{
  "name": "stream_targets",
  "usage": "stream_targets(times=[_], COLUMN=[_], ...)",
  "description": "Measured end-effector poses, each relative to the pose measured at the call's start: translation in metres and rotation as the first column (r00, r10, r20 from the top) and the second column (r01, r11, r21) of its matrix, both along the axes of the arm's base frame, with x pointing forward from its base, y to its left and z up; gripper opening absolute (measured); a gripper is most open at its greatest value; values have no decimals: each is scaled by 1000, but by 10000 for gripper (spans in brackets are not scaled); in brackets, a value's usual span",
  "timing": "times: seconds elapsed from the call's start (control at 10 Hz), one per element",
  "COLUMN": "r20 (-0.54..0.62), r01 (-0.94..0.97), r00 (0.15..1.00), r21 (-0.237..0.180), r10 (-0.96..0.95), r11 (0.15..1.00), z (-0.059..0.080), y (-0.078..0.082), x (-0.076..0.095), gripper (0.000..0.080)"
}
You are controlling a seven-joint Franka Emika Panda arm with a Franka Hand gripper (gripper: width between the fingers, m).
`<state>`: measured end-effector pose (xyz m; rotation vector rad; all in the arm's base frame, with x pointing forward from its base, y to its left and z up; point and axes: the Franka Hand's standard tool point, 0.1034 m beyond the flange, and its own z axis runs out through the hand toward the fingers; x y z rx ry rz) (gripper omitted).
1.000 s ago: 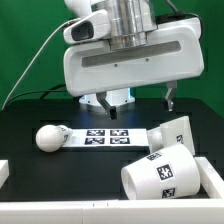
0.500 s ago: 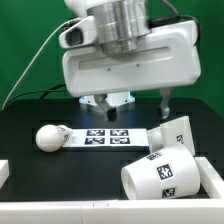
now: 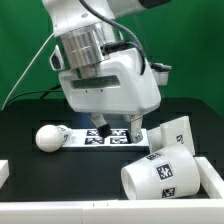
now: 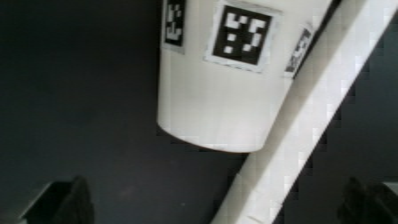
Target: Assemble lamp
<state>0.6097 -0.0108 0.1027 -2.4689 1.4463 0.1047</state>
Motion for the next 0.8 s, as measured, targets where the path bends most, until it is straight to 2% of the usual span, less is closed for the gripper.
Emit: stream_targets(times=[0.1,0.3,0.4,0.5,0.6,0.8], r20=[3,-21,-20,-43,-92,-171], r01=[-1,20,18,28,29,18], r00=[1000,1000,1000,999,996,985], r21=[11,80,77,101,171,276], r10=[1,-18,-16,-24,-13,31], r11=[1000,997,997,994,985,961], z=[-2,-22,-31,-40,-41,-43], y=[-2,-31,-37,-38,-39,-47], x=[-1,-3,0,-3,-9,-13], gripper=[700,700,700,700,700,700])
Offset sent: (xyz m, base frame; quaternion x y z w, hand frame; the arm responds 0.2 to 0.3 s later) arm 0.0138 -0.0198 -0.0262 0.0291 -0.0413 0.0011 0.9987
